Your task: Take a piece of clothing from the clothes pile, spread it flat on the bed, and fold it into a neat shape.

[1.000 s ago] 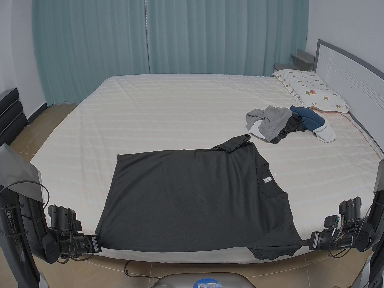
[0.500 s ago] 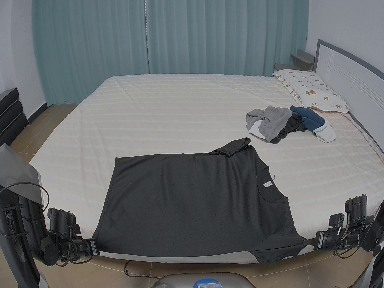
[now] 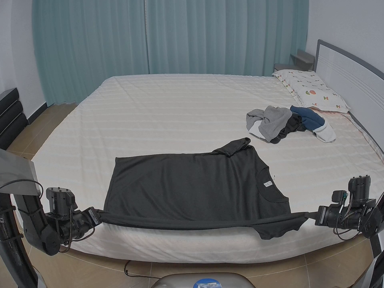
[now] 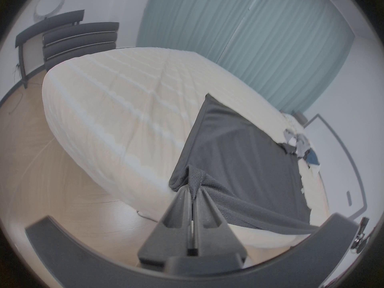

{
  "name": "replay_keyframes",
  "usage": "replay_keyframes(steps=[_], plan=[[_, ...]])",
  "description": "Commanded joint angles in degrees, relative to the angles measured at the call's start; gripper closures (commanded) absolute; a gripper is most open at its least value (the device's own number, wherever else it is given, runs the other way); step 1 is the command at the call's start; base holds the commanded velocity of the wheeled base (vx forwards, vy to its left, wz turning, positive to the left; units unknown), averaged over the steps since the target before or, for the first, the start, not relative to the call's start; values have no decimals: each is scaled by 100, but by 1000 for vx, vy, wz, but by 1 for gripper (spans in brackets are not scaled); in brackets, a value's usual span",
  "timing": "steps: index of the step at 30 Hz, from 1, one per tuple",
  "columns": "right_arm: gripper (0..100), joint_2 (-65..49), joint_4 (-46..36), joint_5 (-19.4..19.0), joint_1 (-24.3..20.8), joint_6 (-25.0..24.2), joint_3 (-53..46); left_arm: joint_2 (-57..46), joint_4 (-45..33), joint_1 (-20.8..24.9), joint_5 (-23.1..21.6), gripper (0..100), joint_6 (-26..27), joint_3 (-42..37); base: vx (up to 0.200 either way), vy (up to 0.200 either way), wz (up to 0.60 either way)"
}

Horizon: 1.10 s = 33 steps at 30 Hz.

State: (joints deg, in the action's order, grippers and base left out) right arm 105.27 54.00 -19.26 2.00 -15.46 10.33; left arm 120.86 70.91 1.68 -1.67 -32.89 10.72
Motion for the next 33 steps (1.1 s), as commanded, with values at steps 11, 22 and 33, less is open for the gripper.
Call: replay_keyframes(steps=[11,22,33], plan=[[100,55,5,-16,-24,-256,470,-713,-95,122,18,100,-244,282,0,0,0],[100,592,-22,-25,-42,-256,1024,-528,-1036,122,35,100,-350,1020,0,0,0],[100,1101,-13,-34,-130,-353,1622,-264,-1106,122,158,100,-525,1451,0,0,0]])
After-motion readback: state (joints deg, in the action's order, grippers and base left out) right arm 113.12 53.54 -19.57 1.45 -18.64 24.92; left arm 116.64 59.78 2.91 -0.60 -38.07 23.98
